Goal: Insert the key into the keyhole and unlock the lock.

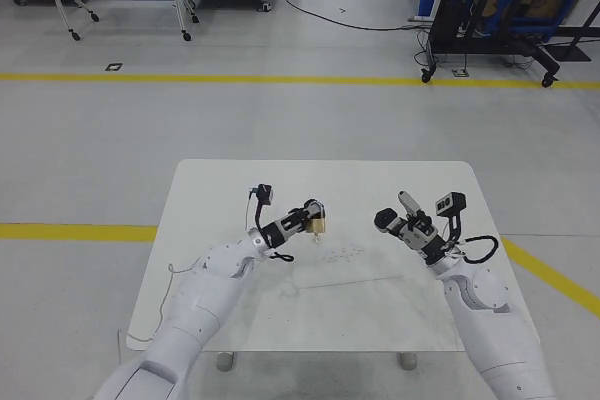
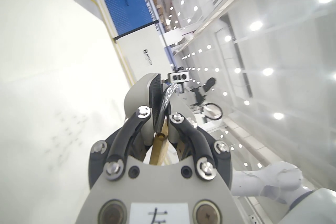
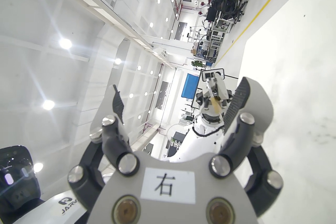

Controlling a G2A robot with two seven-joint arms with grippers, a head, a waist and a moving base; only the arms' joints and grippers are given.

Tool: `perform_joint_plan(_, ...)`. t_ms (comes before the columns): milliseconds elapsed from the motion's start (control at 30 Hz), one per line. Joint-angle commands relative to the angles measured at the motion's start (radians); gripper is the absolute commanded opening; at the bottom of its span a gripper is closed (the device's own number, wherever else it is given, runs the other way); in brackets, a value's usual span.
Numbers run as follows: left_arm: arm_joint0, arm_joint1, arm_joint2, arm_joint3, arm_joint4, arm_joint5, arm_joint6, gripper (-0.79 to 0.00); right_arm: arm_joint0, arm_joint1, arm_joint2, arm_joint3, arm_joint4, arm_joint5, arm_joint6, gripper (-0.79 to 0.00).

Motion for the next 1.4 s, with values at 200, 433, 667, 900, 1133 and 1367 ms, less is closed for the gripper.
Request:
perform_joint_plan(200, -0.044, -0.005, 0.103, -0.025, 0.257, 0.268, -0.061, -0.785, 0.001, 0.000, -0.002, 0.001, 0.001, 0.000, 0.001, 0.000)
perform_joint_plan(433, -0.061, -0.011, 0.162, -0.032, 0.398, 0.387, -0.040, -0.785, 0.001, 0.000, -0.002, 0.001, 0.001, 0.000, 0.001, 0.000)
perform_joint_plan(667, -0.047, -0.002, 0.142, -0.047, 0.401, 0.404, -0.034, 0.000, 0.001, 0.000, -0.002, 0.001, 0.001, 0.000, 0.001, 0.000)
perform_joint_plan(900, 0.006, 0.030, 0.064, -0.126, 0.381, 0.374, -0.013, 0.000, 0.001, 0.000, -0.002, 0.001, 0.001, 0.000, 0.001, 0.000)
perform_joint_plan(1133, 0.109, 0.077, 0.019, -0.413, 0.700, 0.410, 0.166, 0.000, 0.000, 0.000, 0.003, -0.009, -0.015, -0.005, -0.017, 0.000)
perform_joint_plan(1367, 0.245, 0.131, -0.094, -0.766, 1.096, 0.498, 0.304, 0.000, -0.044, 0.009, 0.108, -0.126, -0.168, -0.066, -0.232, 0.000)
